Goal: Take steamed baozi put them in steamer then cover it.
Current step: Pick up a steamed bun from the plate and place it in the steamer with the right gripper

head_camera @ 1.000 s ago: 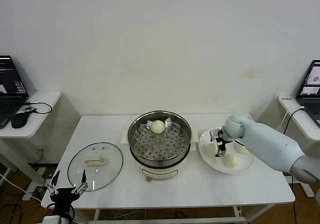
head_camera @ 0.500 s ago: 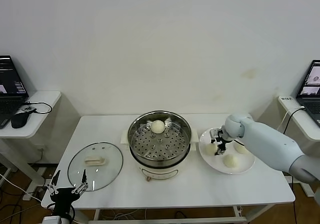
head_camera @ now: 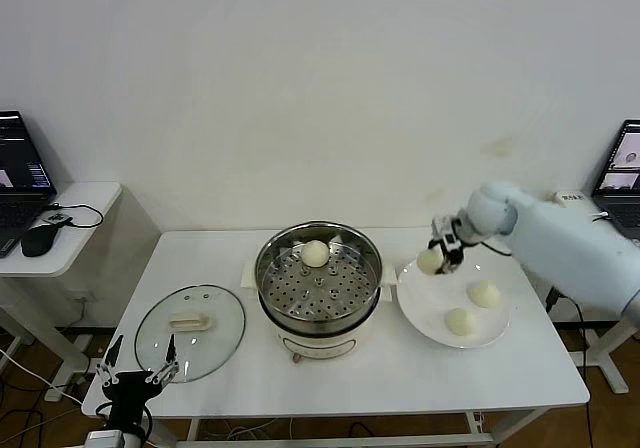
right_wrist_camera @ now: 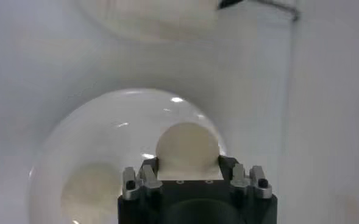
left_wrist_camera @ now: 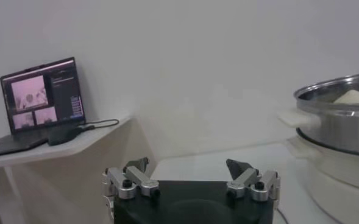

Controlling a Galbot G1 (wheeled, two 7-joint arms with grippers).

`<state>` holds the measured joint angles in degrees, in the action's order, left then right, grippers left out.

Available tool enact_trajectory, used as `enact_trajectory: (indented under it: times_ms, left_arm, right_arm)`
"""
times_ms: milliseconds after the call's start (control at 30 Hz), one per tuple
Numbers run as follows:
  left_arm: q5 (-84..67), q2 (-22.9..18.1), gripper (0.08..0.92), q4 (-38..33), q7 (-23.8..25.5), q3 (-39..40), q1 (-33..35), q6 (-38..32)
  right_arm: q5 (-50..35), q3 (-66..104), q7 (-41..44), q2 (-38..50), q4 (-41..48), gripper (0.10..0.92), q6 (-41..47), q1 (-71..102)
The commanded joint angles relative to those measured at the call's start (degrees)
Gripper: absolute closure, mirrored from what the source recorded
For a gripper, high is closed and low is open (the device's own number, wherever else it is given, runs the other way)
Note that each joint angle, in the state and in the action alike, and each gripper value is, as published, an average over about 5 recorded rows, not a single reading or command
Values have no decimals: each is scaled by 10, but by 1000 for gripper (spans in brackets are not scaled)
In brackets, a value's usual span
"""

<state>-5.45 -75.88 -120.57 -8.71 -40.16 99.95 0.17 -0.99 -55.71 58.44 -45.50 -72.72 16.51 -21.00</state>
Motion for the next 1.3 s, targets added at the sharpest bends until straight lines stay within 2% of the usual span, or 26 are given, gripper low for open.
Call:
enact_trajectory:
  times_ms: [33, 233, 433, 767, 1300]
  left_arm:
    - [0, 1, 177, -1, 0, 1, 0, 0]
    - [0, 2, 177, -2, 0, 2, -3, 0]
    - [0, -1, 177, -3, 0, -4, -2, -1]
    - [0, -7, 177, -6, -1, -15, 4, -3]
    - [2, -12, 177, -6, -1, -10, 2, -4]
  right_arm:
    - [-92, -64, -4, -1, -52, 400, 32, -147]
    - [-187, -97, -47, -63, -93, 390, 99, -178]
    - [-262, -111, -86, -145, -91, 389, 145, -152]
    - [-277, -118, -131, -244, -51, 389, 201, -66]
    - [-272, -120, -165, -284, -19, 389, 238, -8]
